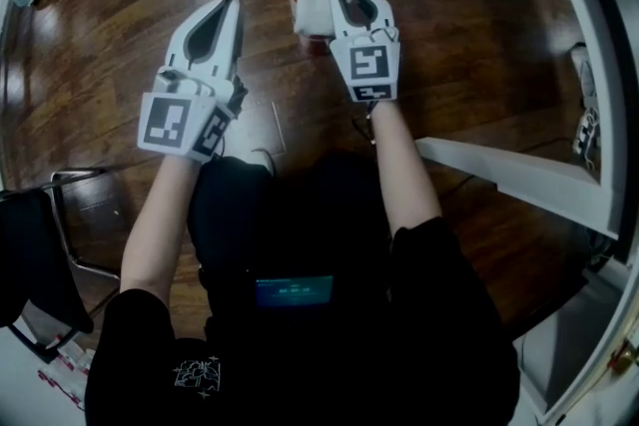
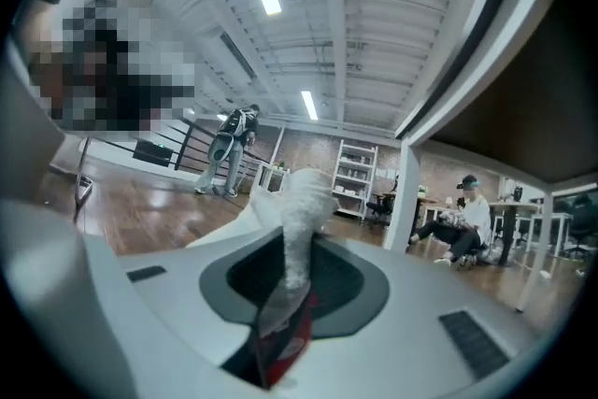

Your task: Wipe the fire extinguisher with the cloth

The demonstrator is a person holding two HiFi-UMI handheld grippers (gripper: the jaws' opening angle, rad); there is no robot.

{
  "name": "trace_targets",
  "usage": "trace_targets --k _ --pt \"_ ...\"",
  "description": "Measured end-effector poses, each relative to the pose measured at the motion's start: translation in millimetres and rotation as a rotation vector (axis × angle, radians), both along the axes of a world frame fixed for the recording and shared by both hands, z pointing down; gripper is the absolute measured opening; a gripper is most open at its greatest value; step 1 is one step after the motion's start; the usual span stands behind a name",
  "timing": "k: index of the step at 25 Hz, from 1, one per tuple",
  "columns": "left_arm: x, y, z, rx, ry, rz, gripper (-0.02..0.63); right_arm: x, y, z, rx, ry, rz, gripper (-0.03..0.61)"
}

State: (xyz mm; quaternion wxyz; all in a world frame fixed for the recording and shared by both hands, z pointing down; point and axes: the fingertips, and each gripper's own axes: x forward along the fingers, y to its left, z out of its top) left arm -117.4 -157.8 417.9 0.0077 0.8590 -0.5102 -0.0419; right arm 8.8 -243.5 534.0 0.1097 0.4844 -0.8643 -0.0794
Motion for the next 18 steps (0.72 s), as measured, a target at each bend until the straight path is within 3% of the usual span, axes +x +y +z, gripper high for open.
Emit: trace_targets --k 11,18 --pt "3 0 23 -0.06 -0.007 0.011 0.002 8 20 50 -0.106 -0.119 0.098 0.089" --pt "2 4 27 -0.064 -0.017 0.023 0.002 10 25 156 -0.363 -0.088 0.125 0.089"
